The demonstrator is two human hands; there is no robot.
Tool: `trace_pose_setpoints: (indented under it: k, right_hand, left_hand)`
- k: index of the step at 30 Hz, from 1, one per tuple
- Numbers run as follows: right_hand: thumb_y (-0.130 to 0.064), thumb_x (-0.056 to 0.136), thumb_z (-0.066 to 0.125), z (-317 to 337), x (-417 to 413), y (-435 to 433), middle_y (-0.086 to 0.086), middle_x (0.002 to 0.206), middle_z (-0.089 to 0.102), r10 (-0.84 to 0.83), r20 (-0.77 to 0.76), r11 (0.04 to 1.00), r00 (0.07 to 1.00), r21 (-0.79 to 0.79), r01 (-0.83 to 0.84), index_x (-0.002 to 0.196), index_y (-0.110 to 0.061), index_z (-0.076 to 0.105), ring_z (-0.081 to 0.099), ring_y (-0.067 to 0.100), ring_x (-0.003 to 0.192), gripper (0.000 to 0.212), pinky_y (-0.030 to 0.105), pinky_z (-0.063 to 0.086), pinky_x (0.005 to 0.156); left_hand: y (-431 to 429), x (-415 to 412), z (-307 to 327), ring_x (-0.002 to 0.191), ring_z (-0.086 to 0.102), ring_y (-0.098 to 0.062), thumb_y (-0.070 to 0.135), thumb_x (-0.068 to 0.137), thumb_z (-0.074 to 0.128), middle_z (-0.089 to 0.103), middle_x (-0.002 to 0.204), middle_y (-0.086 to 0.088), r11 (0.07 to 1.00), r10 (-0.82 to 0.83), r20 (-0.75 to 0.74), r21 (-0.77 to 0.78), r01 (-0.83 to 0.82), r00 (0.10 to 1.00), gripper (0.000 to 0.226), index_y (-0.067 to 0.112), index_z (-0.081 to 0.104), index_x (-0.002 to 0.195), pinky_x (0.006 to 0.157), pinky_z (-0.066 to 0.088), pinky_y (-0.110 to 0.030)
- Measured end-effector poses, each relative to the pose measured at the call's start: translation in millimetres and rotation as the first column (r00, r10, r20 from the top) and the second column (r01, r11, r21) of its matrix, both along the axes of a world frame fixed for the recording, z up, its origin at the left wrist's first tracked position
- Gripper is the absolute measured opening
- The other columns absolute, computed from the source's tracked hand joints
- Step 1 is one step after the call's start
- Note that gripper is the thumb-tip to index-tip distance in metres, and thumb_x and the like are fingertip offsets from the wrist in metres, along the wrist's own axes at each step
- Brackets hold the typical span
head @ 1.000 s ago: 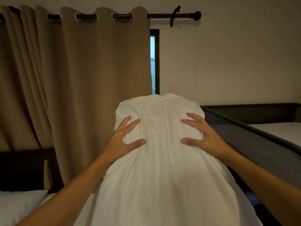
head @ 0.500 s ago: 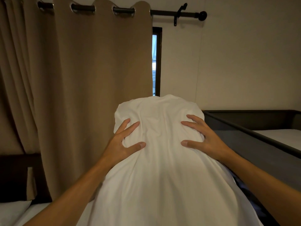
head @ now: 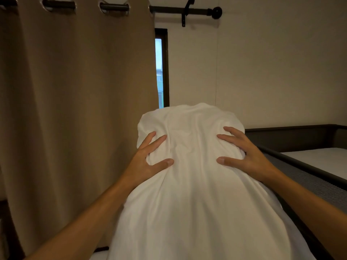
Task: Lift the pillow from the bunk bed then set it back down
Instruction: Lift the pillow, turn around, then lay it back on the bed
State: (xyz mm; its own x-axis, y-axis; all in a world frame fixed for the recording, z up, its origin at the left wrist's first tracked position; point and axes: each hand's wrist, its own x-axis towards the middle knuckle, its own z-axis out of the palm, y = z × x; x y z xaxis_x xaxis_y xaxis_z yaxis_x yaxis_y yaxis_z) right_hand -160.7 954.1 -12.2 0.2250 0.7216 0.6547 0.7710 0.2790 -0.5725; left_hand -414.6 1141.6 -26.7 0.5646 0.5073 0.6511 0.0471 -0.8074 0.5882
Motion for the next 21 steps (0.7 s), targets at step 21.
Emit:
trace_pose_setpoints:
  k: [21]
  right_hand:
    - [-0.058, 0.064, 0.074, 46, 103, -8, -0.032, 0.147, 0.031, -0.304, 0.089, 0.953, 0.949, 0.038, 0.302, 0.128, -0.049, 0.053, 0.028, -0.017, 0.131, 0.068, 0.012, 0.027, 0.098]
  left_hand:
    - [62, 165, 44, 0.132, 0.021, 0.022, 0.064, 0.063, 0.067, 0.025, 0.154, 0.024, 0.953, -0.291, 0.055, 0.101, 0.284, 0.955, 0.073, 0.057, 0.042, 0.132, 0.099, 0.023, -0.003]
